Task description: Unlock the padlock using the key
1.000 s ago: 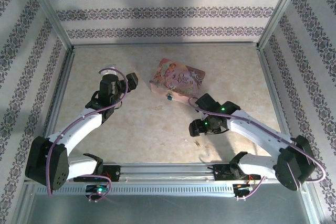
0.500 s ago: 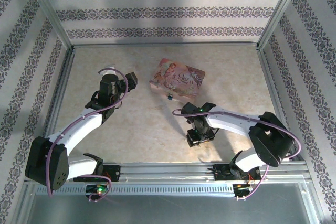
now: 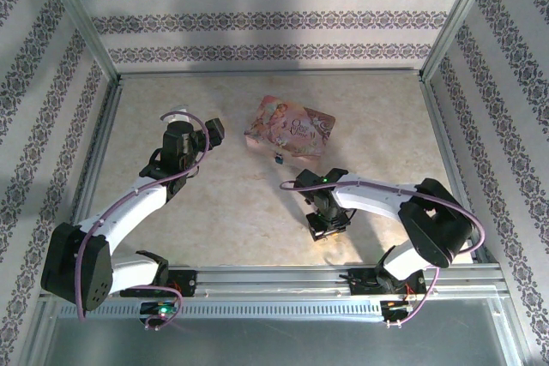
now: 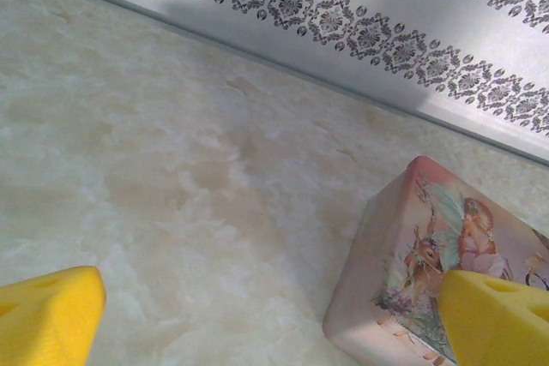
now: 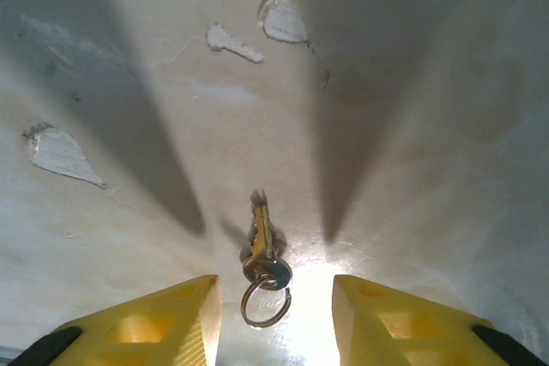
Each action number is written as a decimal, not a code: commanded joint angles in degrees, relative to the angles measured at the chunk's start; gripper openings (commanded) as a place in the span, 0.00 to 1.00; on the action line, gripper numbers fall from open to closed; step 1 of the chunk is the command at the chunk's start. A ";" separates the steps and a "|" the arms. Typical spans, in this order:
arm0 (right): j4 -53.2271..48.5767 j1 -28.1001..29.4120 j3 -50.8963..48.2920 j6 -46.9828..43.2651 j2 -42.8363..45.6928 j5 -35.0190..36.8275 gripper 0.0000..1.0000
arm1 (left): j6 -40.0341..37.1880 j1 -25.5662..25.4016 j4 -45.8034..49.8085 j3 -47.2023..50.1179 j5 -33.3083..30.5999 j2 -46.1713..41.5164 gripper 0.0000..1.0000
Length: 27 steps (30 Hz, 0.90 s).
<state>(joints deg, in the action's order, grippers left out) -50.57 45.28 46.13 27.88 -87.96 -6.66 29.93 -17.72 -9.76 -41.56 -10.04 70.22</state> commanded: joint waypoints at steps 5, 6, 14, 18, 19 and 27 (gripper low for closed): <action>0.10 0.69 1.07 -0.72 -1.56 0.61 0.35 | -1.68 0.22 -1.93 -0.34 -1.14 0.00 0.99; 0.24 0.69 0.99 -0.71 -1.60 0.53 0.33 | -1.74 0.22 -1.80 -0.49 -1.12 0.04 0.99; 0.99 0.69 0.69 -0.79 -2.13 0.06 0.28 | -1.83 0.22 -1.67 -0.71 -1.12 0.10 0.99; 1.21 0.69 0.72 -1.07 -2.57 0.06 0.26 | -1.80 0.15 -1.67 -0.80 -0.94 0.14 0.99; 1.34 0.75 0.72 -1.12 -2.64 -0.02 0.25 | -1.75 0.15 -1.60 -0.89 -0.94 0.16 0.99; 1.57 0.61 0.80 -1.20 -2.35 -0.51 0.18 | -2.16 0.14 -1.40 -1.15 -0.94 -0.03 0.99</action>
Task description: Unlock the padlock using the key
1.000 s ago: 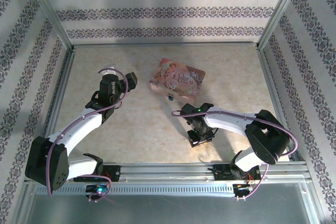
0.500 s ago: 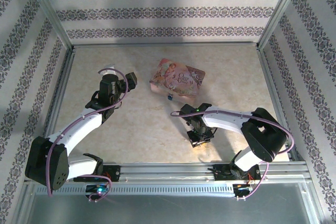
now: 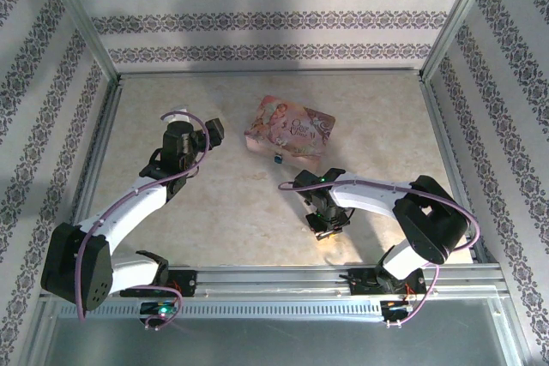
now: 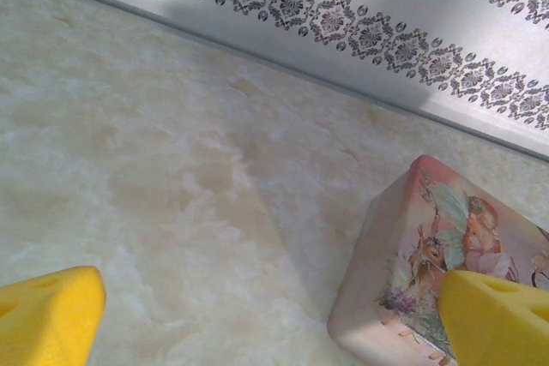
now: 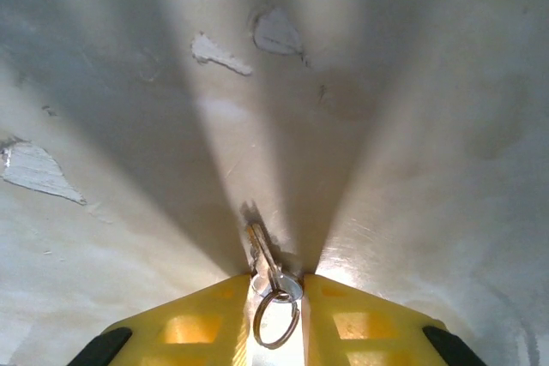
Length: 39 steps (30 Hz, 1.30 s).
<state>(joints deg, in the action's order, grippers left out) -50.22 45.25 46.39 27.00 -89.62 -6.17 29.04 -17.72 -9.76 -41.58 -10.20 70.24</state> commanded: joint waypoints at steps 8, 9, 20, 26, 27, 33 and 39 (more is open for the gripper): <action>1.63 0.37 0.28 -0.37 0.84 -1.81 0.08 | -1.87 0.16 -1.32 -1.13 -1.14 -0.33 0.99; 1.70 0.23 0.20 -0.37 1.01 -2.14 0.08 | -1.96 0.22 -1.32 -1.13 -1.20 -0.38 0.99; 4.10 -2.86 -1.55 -0.16 5.87 -5.26 0.00 | -2.75 0.19 -1.07 -0.60 -1.63 -1.16 0.99; 6.55 -5.48 -2.77 0.32 9.63 -8.78 0.00 | -2.26 0.15 -0.17 -1.27 -0.35 -1.50 0.99; 6.87 -5.91 -2.92 0.49 10.15 -9.34 0.00 | -2.08 0.21 0.14 -1.45 0.05 -1.45 0.99; 9.02 -8.38 -2.94 1.80 14.35 -11.61 0.00 | 4.29 0.71 4.86 -4.36 3.76 -1.07 0.99; 9.70 -10.40 -0.16 1.52 18.96 -10.36 0.00 | 13.27 1.72 7.30 -7.73 11.77 0.69 0.99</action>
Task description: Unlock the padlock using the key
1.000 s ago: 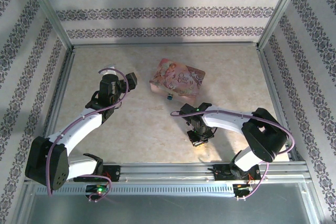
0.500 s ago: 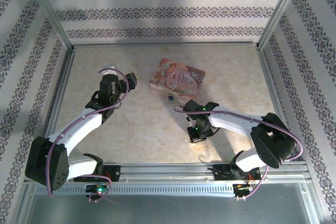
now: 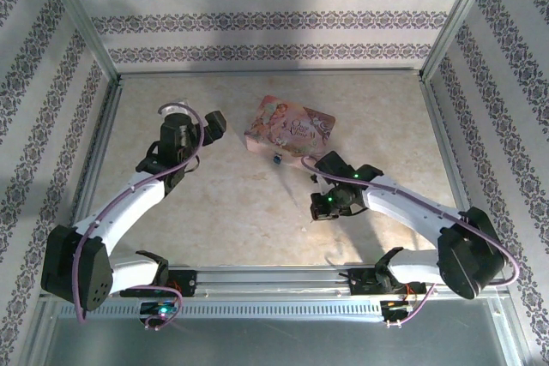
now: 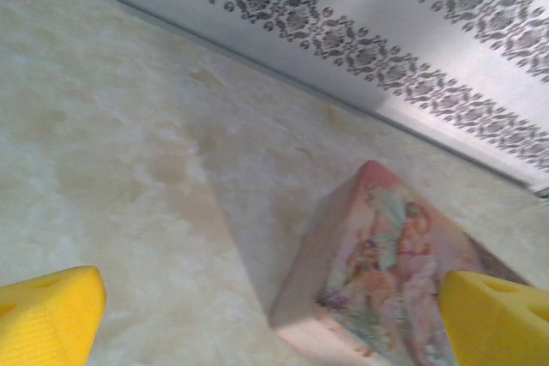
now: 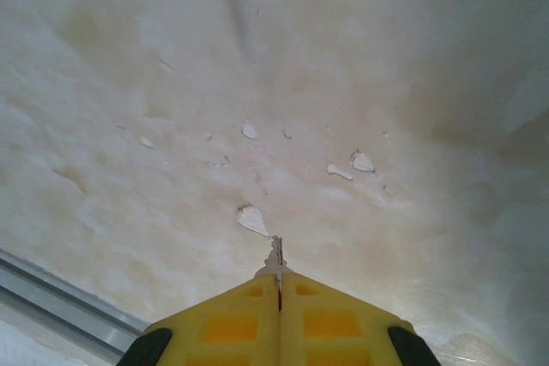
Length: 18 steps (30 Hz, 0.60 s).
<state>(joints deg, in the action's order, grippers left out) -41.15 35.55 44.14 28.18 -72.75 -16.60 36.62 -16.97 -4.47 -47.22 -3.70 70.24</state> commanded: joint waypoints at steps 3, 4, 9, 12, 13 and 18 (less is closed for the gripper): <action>1.12 -1.31 4.53 -0.53 3.75 1.85 0.00 | 7.58 0.97 1.64 -3.94 8.22 1.44 0.99; 1.60 -1.45 5.40 -0.80 4.24 2.32 0.00 | 8.09 0.92 1.82 -4.76 9.04 1.71 0.99; 4.89 -2.35 9.28 -1.62 5.58 4.04 0.00 | 12.60 0.90 2.18 -7.78 12.98 3.32 0.99; 8.06 -2.42 11.64 -2.53 5.11 6.04 0.00 | 16.54 0.84 4.32 -9.60 13.53 4.57 0.99; 9.33 -2.50 12.51 -2.84 4.68 6.75 0.00 | 17.78 0.89 5.57 -10.61 13.93 5.31 0.99; 14.80 -2.86 18.68 -4.57 0.72 7.53 0.00 | 25.67 0.76 1.99 -12.05 18.74 8.51 1.00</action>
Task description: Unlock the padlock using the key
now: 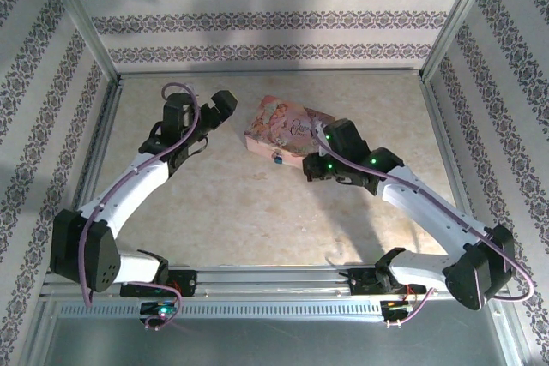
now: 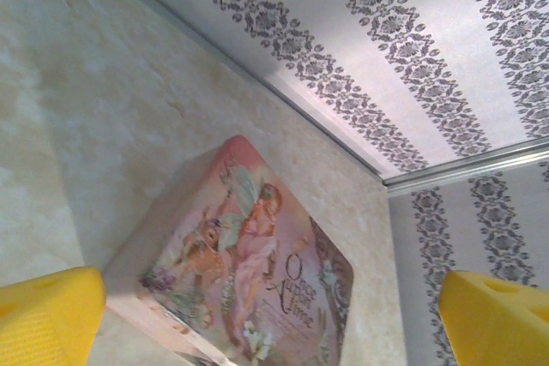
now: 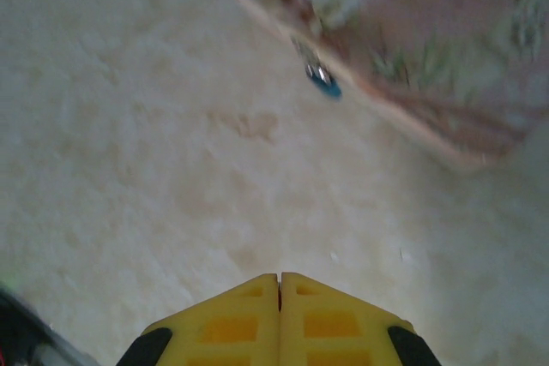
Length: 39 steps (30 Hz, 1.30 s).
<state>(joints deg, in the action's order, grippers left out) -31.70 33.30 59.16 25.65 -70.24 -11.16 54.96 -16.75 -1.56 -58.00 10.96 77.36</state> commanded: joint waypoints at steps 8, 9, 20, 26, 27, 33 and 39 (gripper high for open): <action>11.40 -0.78 13.97 -4.18 -9.12 0.72 0.00 | 34.24 0.02 -8.41 -2.70 13.56 7.98 1.00; 12.01 -0.85 14.96 -4.34 -9.76 0.38 0.00 | 37.56 -0.27 -12.00 -1.78 13.86 8.48 1.00; 20.80 -0.96 19.11 -1.71 -15.12 -1.56 0.00 | 50.97 -2.13 -24.00 1.48 12.49 9.33 0.88; 25.46 -0.96 19.59 1.43 -17.66 -3.96 0.00 | 53.73 -2.84 -23.30 1.70 12.97 9.41 0.82; 26.05 -0.96 19.76 1.88 -18.10 -4.36 0.00 | 53.97 -2.90 -23.40 1.78 12.84 9.44 0.82; 28.59 -0.64 20.43 3.80 -20.52 -5.08 0.00 | 55.42 -3.29 -24.94 1.75 12.18 9.67 0.76; 30.80 -0.01 22.42 5.89 -23.72 -6.36 0.00 | 55.87 -3.63 -25.18 1.82 11.65 9.57 0.74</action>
<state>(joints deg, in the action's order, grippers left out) -4.16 33.12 78.87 29.74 -92.36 -15.86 107.66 -19.55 -23.90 -56.75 23.51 87.66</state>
